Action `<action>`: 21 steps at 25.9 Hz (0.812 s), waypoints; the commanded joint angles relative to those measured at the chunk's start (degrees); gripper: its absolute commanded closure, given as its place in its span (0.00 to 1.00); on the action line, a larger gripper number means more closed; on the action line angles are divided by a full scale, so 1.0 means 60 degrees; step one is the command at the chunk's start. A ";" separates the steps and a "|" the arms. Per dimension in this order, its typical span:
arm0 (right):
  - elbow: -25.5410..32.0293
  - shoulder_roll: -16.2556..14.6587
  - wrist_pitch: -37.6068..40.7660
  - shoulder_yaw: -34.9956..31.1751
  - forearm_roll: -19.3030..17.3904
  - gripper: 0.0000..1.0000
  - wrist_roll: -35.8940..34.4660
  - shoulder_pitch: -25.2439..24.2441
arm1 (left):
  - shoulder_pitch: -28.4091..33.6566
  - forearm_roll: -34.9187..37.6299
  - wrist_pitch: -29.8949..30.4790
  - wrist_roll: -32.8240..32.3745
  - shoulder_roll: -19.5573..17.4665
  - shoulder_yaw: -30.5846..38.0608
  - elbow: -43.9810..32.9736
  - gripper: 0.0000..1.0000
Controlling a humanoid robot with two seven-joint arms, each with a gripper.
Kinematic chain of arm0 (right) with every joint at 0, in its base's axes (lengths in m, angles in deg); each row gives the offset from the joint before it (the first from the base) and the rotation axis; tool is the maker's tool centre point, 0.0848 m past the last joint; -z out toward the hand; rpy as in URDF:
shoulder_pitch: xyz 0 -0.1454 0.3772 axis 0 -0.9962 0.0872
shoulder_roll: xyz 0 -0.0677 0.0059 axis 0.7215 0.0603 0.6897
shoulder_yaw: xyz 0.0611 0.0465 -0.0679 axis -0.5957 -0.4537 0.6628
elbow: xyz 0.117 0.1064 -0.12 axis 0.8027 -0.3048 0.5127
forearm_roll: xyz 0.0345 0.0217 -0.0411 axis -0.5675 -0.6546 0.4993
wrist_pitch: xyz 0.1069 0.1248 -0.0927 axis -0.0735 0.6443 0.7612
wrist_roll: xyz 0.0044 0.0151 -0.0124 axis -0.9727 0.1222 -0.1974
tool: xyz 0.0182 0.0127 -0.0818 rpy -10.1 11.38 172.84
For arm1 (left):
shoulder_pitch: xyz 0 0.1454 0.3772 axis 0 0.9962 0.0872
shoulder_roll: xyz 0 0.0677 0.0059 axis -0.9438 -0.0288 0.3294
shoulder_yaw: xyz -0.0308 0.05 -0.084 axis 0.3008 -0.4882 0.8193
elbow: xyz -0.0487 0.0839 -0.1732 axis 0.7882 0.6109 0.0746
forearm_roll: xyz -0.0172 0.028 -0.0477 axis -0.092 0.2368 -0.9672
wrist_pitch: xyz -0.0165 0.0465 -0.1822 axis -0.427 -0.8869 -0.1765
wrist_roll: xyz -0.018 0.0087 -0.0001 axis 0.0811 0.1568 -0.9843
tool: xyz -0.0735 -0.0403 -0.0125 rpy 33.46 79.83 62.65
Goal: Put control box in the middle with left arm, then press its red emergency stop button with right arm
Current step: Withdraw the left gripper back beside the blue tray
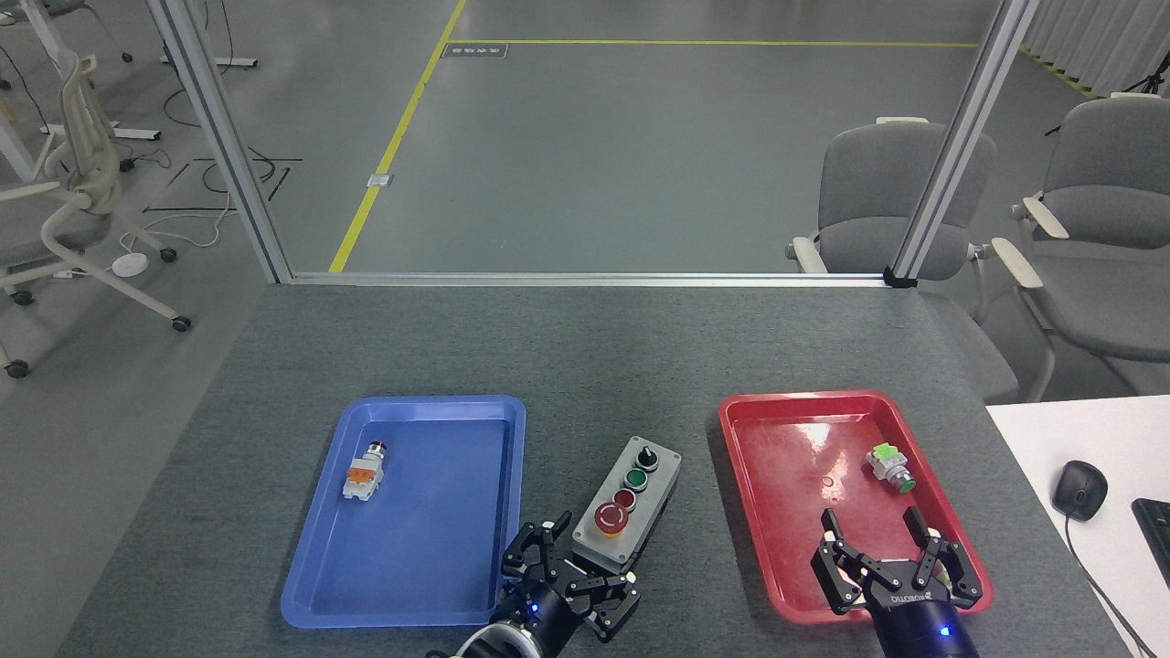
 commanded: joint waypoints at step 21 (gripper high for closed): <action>0.0043 0.0075 0.0026 0.0126 0.0011 0.02 -0.0019 0.0007 | 0.1538 -0.1224 0.1632 0.0163 -0.1701 0.6106 -0.3170 0.01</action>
